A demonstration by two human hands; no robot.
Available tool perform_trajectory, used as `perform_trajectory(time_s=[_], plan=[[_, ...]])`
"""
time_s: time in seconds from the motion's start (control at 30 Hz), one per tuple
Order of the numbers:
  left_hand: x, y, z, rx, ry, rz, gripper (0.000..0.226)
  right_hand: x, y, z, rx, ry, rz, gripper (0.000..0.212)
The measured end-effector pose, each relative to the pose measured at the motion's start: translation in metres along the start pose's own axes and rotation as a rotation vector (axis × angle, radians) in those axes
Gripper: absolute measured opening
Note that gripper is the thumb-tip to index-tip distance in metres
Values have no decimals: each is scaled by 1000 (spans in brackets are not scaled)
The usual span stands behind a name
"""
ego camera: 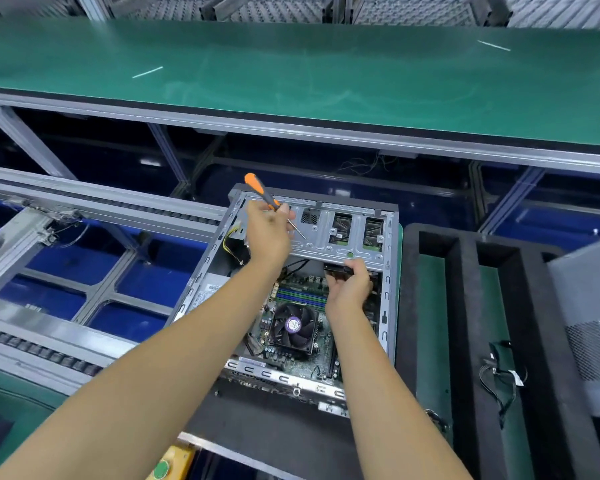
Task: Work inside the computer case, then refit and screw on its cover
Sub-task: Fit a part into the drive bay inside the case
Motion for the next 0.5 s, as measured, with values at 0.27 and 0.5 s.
perform_trajectory(time_s=[0.27,0.5], plan=[[-6,-8,13,-360,107,82,31,1,-3,3,-41,-35,-25,12],[-23,-12,25,-533,129,73,26,-1,-8,2,-63,-28,-49,12]])
Point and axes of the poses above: each hand's wrist, its own y-axis away from the middle knuckle, its own z-axis out of the palm, x = y × z, the point moved 5 cm from there along -y, towards the middle knuckle, and after that the axes turned 9 degrees about x, right-handed, at the moved point
